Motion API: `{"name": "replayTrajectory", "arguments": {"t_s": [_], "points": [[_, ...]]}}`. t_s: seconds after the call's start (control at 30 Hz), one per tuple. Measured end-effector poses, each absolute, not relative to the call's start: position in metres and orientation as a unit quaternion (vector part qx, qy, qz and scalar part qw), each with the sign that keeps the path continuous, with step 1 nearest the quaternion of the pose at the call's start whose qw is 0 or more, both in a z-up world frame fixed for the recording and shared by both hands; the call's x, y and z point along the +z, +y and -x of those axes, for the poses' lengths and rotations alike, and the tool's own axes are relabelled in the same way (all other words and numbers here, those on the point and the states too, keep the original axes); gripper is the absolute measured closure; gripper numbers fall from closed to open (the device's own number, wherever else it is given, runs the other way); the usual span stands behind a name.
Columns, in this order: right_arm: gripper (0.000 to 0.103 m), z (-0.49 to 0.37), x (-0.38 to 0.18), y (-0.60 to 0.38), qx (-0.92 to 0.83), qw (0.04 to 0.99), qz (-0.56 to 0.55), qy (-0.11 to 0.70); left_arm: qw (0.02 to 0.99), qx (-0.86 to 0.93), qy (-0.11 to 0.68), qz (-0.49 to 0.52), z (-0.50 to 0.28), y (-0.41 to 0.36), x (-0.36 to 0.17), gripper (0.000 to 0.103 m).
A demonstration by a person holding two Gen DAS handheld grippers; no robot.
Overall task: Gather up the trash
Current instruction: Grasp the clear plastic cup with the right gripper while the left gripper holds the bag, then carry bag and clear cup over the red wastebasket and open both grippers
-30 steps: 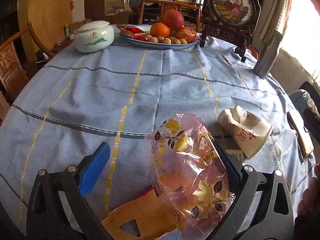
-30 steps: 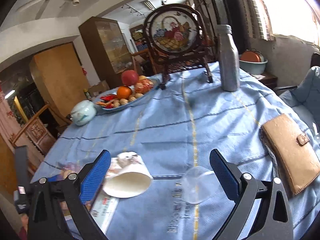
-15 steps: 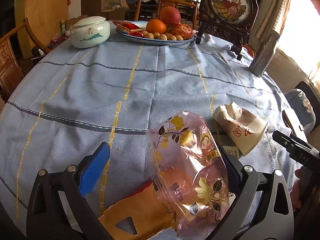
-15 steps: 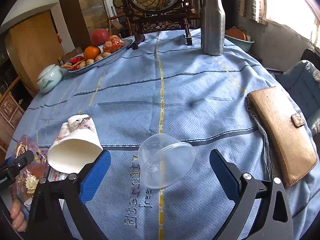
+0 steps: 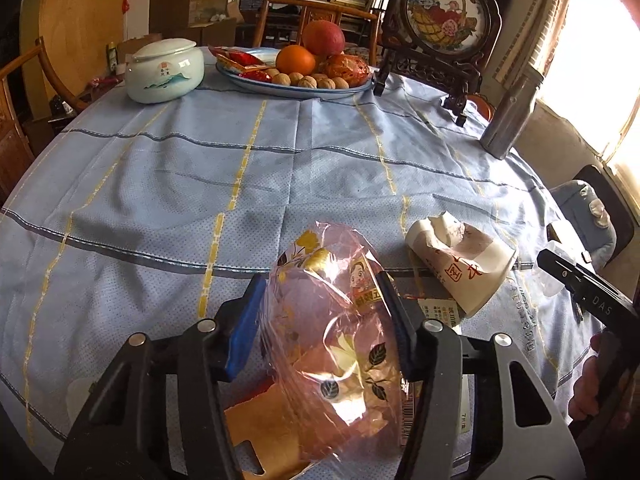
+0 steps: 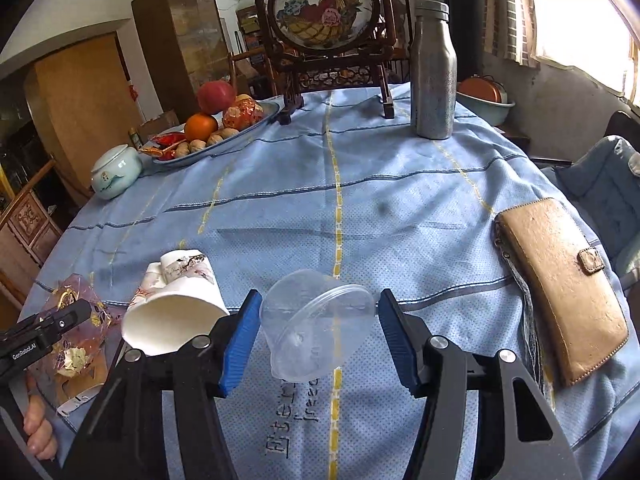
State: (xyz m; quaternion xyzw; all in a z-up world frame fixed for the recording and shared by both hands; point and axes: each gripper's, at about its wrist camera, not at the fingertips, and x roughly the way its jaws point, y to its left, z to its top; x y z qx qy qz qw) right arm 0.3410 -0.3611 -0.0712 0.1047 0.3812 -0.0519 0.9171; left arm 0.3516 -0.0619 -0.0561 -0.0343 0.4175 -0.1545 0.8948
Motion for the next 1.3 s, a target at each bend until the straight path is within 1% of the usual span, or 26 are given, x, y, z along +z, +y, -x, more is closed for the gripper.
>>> {"name": "replayTrajectory", "arguments": {"t_s": [0.17,0.57,0.8,0.9,1.07,1.3], "points": [[0.043,-0.340,-0.073,-0.361,-0.045,0.917,-0.108,0.382,0.898,-0.156,0.407,0.058,-0.352,-0.052,-0.051,0.058],[0.043,-0.341,-0.072,-0.358,-0.040,0.917,-0.105,0.383,0.916,-0.144,0.368,0.069,-0.343,-0.044,-0.037,0.058],[0.043,-0.330,-0.055,-0.355,-0.048,0.935,-0.093,0.339,0.916,-0.162,0.358,0.074,-0.328,-0.045,-0.035,0.058],[0.043,-0.323,-0.049,-0.354,-0.039,0.939,-0.107,0.324,0.916,-0.161,0.360,0.071,-0.313,-0.045,-0.034,0.058],[0.043,-0.299,-0.042,-0.335,-0.006,0.942,-0.134,0.306,0.928,-0.152,0.336,0.045,-0.282,-0.040,-0.015,0.058],[0.043,-0.265,-0.022,-0.296,0.042,0.948,-0.142,0.281,0.940,-0.151,0.302,0.053,-0.250,-0.015,0.015,0.058]]}}
